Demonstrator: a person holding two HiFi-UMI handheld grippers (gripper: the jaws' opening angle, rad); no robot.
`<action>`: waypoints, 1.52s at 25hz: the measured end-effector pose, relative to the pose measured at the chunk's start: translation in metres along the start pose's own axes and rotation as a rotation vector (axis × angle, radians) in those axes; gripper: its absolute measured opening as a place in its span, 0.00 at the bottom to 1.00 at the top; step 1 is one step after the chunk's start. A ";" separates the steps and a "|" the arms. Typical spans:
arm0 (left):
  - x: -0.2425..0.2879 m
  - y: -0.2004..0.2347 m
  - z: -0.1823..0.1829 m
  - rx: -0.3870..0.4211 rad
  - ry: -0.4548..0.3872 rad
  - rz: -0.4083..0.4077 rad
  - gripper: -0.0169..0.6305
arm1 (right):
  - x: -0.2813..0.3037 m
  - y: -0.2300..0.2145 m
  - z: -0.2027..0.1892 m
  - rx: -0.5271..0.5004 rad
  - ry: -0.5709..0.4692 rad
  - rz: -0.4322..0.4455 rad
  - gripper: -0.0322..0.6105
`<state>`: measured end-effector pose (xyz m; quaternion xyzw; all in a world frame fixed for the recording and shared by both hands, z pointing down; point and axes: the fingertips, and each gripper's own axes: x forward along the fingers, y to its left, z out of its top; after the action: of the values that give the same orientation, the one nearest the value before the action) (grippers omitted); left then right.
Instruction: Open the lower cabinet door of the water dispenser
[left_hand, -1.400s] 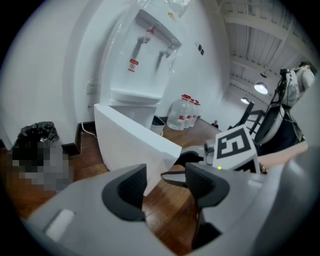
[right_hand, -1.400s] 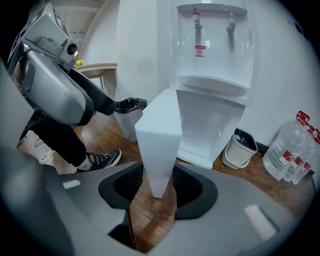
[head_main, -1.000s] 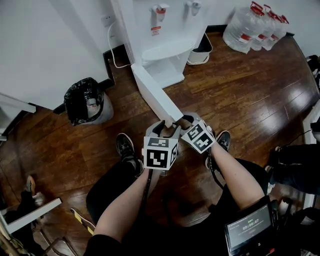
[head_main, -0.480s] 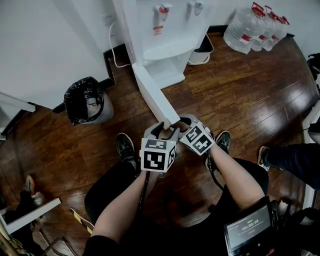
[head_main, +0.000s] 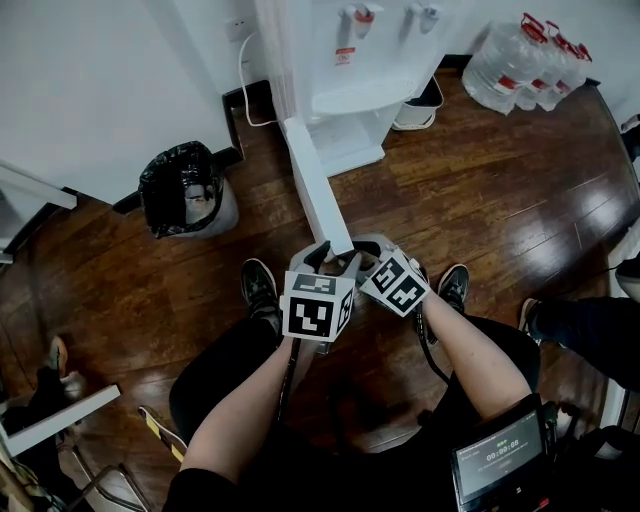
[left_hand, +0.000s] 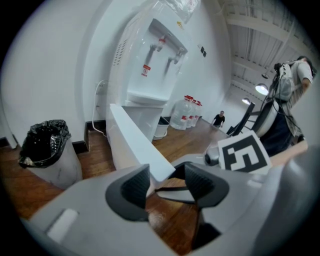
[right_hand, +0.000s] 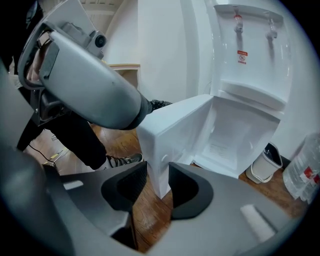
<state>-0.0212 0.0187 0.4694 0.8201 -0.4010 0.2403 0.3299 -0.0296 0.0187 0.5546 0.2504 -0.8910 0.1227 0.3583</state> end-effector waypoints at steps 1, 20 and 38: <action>-0.002 0.003 -0.001 0.001 0.001 0.005 0.39 | 0.002 0.002 0.001 -0.005 0.000 0.005 0.26; -0.024 0.054 -0.009 -0.005 -0.008 0.122 0.33 | 0.029 0.033 0.026 -0.038 -0.019 0.072 0.23; -0.055 0.102 -0.010 -0.106 -0.042 0.151 0.31 | 0.061 0.063 0.062 -0.060 -0.049 0.139 0.21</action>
<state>-0.1369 0.0063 0.4756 0.7738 -0.4806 0.2259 0.3454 -0.1369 0.0254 0.5504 0.1798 -0.9181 0.1142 0.3342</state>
